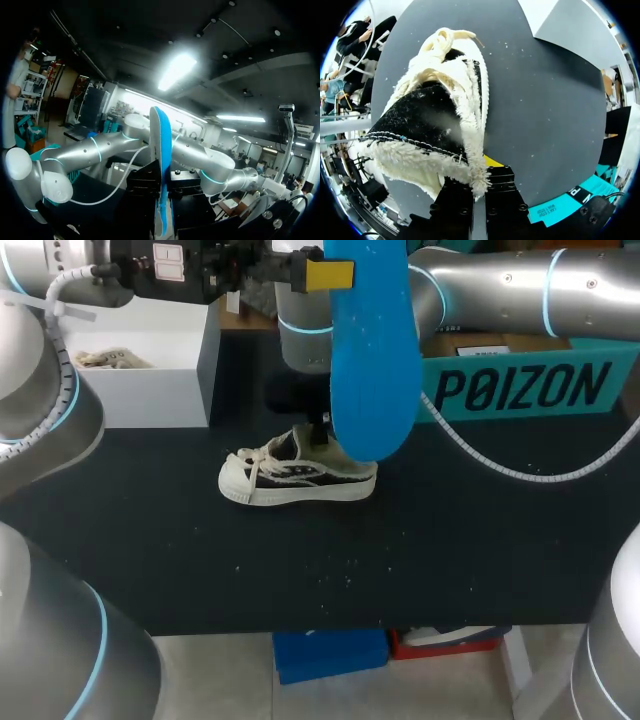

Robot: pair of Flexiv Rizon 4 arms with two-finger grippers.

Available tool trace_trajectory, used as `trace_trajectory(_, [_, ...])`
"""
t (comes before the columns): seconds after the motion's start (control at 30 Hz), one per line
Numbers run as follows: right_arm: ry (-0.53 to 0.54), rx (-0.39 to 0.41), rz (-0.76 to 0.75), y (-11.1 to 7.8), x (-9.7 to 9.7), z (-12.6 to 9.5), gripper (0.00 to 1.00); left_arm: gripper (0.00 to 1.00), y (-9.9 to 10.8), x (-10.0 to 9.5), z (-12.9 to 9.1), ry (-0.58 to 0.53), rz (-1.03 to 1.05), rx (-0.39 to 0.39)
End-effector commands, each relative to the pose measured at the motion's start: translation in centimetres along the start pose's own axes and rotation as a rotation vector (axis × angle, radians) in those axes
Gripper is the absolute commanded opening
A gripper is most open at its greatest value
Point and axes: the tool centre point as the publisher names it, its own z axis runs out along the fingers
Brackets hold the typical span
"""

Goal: Take the shoe out of the shoebox, open the shoe tongue, remove and reinsert the insole, then place the shoe into the shoebox

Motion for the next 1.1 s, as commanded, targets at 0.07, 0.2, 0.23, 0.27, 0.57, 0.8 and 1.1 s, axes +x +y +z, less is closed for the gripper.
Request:
trace_trajectory(0.07, [-0.016,0.047,0.144,-2.0,1.1,-7.0,0.00,0.00,0.0,0.0,0.1,-0.001,0.002,0.001])
trace_trajectory(0.2, [0.043,0.027,0.430,-3.9,1.0,-9.9,0.00,0.00,0.0,0.0,0.1,-0.001,0.002,0.001])
trace_trajectory(0.23, [0.047,0.015,0.479,-4.1,1.0,-10.2,0.00,0.00,0.0,0.0,0.1,-0.001,0.002,0.001])
trace_trajectory(0.27, [0.048,-0.003,0.601,-4.6,0.7,-10.7,0.00,0.00,0.0,0.0,0.1,-0.001,0.002,0.001])
trace_trajectory(0.57, [0.012,-0.152,1.215,-5.7,0.5,-11.4,0.00,0.00,0.0,0.0,0.1,-0.001,0.002,0.001])
trace_trajectory(0.8, [-0.030,-0.214,1.416,-5.0,0.6,-11.2,0.00,0.00,0.0,0.0,0.1,-0.001,0.002,0.001])
trace_trajectory(1.1, [-0.029,-0.237,1.498,-3.9,1.5,-9.3,0.00,0.00,0.0,0.0,0.1,-0.001,0.002,0.001])
